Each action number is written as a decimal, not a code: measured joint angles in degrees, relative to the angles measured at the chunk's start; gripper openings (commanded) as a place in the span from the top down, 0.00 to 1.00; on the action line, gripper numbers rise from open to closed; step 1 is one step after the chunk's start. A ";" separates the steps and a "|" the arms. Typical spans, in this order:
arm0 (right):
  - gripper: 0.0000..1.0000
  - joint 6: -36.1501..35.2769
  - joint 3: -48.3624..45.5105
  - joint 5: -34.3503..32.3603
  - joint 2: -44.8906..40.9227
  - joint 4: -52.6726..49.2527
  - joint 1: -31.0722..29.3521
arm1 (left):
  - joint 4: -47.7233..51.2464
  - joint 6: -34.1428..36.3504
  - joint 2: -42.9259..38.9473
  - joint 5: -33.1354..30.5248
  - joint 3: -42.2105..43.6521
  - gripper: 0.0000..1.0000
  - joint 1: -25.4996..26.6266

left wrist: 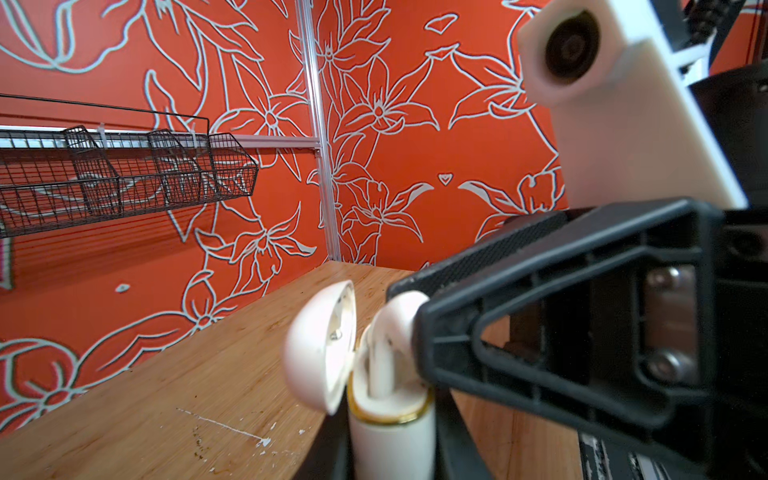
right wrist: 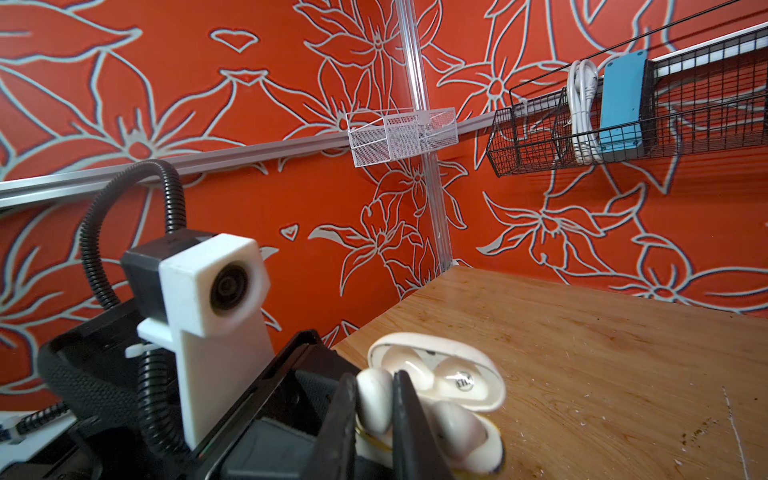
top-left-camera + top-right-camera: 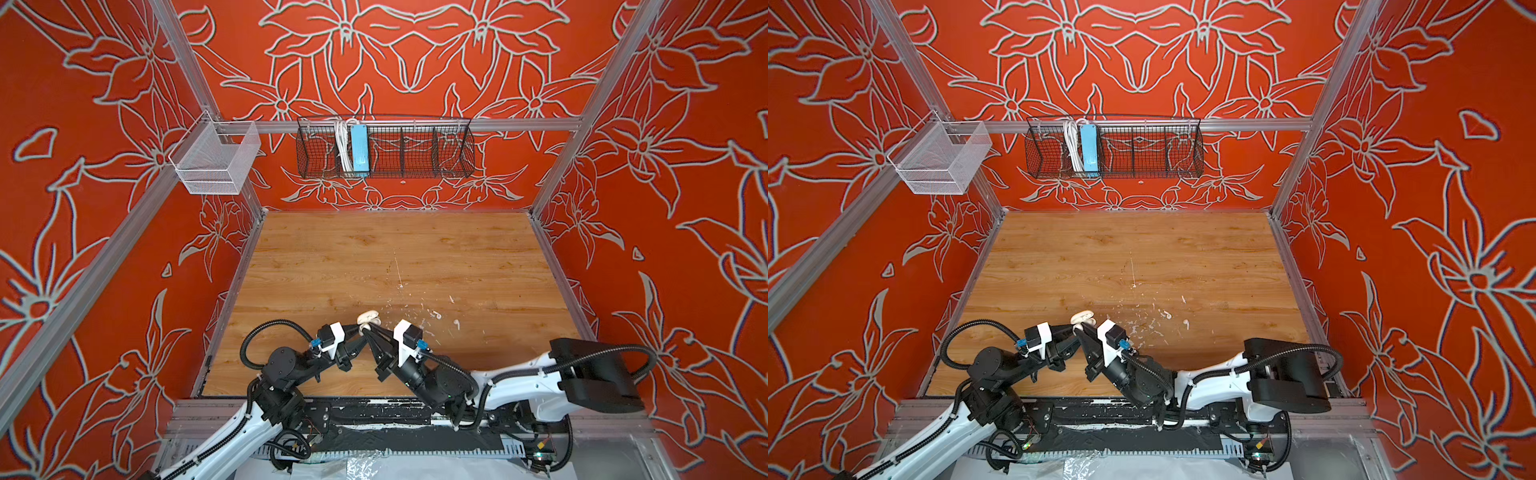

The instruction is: Insert the wireless bluetooth earbuds into the charging case

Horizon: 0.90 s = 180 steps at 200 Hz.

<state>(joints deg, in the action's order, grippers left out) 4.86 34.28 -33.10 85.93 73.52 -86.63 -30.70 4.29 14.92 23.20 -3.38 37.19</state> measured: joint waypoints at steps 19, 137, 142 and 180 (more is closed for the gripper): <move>0.99 0.09 -0.50 1.01 -1.90 -2.82 0.00 | -0.68 0.46 0.63 1.14 0.17 1.00 0.00; 0.93 2.91 -1.11 6.23 -16.39 -29.14 0.61 | -4.07 4.04 5.77 9.53 0.04 1.00 0.63; 0.90 2.93 -1.11 6.34 -16.59 -29.75 0.68 | -4.04 4.11 5.90 9.64 0.04 1.00 0.70; 0.84 2.93 -1.03 6.36 -17.49 -32.59 0.70 | -3.02 4.72 6.21 9.92 0.04 1.00 0.79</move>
<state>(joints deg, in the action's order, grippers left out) 7.79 33.26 -26.74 68.45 40.93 -85.93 -33.71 9.02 21.12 33.12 -3.33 37.98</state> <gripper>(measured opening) 0.167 0.240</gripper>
